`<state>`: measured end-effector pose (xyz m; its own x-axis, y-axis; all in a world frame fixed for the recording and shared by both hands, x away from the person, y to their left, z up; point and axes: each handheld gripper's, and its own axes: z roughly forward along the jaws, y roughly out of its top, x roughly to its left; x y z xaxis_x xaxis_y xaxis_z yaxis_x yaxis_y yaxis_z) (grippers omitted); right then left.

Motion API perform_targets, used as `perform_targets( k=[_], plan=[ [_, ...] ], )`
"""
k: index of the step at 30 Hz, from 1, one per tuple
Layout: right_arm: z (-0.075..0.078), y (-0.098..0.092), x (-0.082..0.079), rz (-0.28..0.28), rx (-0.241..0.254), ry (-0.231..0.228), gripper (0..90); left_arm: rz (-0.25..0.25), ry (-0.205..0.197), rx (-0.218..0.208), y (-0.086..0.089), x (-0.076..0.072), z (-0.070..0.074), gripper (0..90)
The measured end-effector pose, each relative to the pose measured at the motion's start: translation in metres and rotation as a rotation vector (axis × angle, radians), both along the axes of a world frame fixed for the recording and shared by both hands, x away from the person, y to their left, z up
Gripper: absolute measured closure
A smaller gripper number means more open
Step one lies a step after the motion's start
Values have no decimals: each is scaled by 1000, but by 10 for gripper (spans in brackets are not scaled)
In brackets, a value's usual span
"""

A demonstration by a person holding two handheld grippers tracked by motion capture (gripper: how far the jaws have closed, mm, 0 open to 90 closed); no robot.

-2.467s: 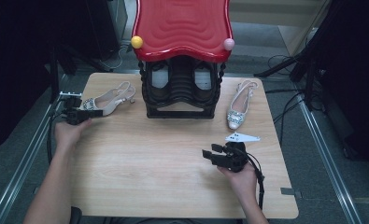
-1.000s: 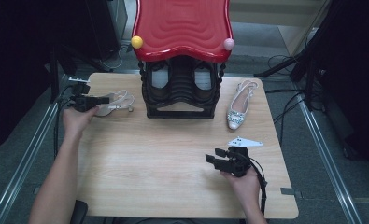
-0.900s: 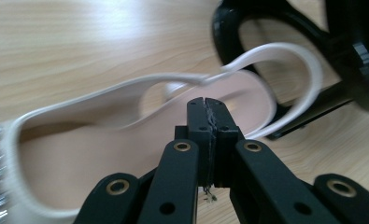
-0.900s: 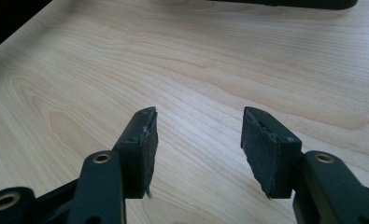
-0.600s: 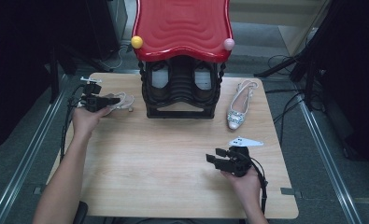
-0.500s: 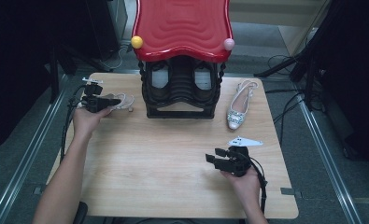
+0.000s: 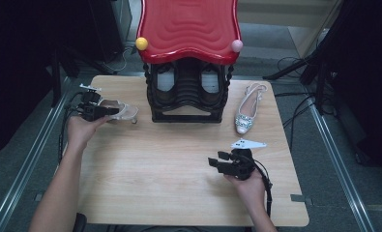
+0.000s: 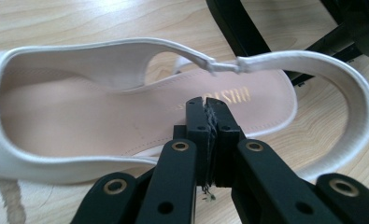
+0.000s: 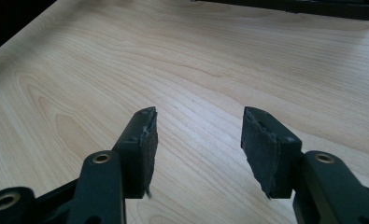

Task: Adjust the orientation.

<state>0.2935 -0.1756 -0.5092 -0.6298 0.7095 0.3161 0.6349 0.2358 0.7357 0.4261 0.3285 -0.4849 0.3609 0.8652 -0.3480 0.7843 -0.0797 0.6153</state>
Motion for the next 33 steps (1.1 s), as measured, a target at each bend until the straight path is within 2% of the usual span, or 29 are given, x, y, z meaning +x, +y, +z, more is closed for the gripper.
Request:
perform_targets(
  k=[6, 18, 20, 24, 27, 33],
  plan=[
    [0, 5, 3, 13, 0, -1, 466, 30, 4, 8, 12, -5, -3, 882],
    [-1, 7, 4, 23, -2, 5, 466, 84, -14, 7, 31, -9, -2, 876],
    [-1, 7, 4, 23, -1, 4, 466, 79, -18, 17, 30, -9, -1, 876],
    [-1, 8, 4, 23, -2, 4, 466, 62, -33, -5, 21, -10, 3, 876],
    [-1, 7, 4, 22, -2, 5, 466, 6, -41, -17, 6, -11, 13, 874],
    [0, 7, 4, 24, -1, 1, 466, -24, -35, -7, -6, -13, 13, 874]
  ],
)
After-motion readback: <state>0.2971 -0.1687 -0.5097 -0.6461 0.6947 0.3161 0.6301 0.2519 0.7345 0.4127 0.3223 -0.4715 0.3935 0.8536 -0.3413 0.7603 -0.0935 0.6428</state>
